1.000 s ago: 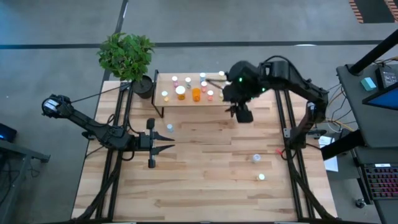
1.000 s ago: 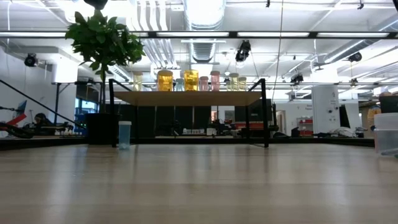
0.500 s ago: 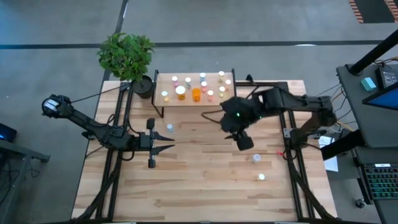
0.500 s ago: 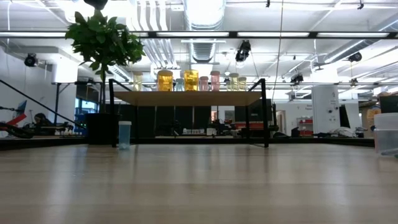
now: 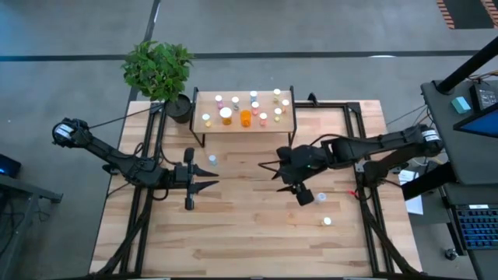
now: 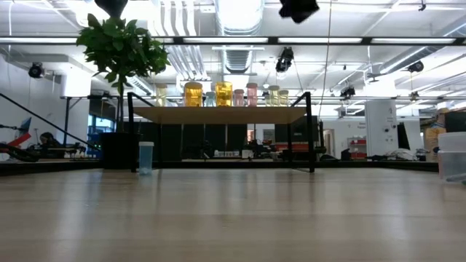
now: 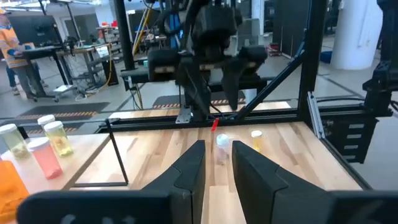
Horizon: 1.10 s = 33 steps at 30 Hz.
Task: Pick and place medicine bottles onto shelf by color
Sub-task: Put the blue pill bottle on the shelf
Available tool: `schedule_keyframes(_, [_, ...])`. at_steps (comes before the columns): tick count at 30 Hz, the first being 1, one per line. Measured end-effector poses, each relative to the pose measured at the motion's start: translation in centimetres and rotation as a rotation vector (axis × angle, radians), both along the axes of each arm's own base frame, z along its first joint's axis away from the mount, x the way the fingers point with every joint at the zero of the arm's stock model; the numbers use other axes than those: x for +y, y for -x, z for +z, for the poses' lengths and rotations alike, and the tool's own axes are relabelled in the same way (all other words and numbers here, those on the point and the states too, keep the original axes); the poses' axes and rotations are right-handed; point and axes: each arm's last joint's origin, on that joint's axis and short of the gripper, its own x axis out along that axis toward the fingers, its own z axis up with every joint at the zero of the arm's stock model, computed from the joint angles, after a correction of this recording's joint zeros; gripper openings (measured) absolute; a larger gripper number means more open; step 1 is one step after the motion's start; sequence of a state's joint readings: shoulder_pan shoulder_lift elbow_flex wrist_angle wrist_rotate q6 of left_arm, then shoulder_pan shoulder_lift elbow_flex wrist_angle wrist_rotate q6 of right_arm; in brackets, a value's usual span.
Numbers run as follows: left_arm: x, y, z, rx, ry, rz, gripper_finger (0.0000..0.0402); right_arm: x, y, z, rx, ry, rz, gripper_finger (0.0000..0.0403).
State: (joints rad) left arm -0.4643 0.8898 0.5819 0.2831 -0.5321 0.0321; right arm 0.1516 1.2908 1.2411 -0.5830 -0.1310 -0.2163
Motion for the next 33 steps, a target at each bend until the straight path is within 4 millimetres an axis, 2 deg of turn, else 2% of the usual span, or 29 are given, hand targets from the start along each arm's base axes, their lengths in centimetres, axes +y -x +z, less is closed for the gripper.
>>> schedule_keyframes(12, [0.0, 0.0, 0.0, -0.003, 0.052, 0.001, 0.0063, 0.0, 0.1, -5.4, -0.133, -0.02, -0.001, 0.0187])
schedule_keyframes(17, [0.0, 0.0, 0.1, -0.008, 0.055, 0.001, 0.0063, -0.1, 0.2, -6.5, -0.164, -0.024, -0.001, 0.0187])
schedule_keyframes(25, [-0.1, -0.1, 0.1, -0.006, 0.055, -0.009, 0.0063, -0.1, 0.4, -7.2, -0.176, -0.026, -0.001, 0.0187])
schedule_keyframes(33, [-1.4, 0.6, 0.6, -0.025, 0.075, -0.375, 0.0063, -0.1, 0.5, -7.7, -0.161, -0.022, 0.0, 0.0187])
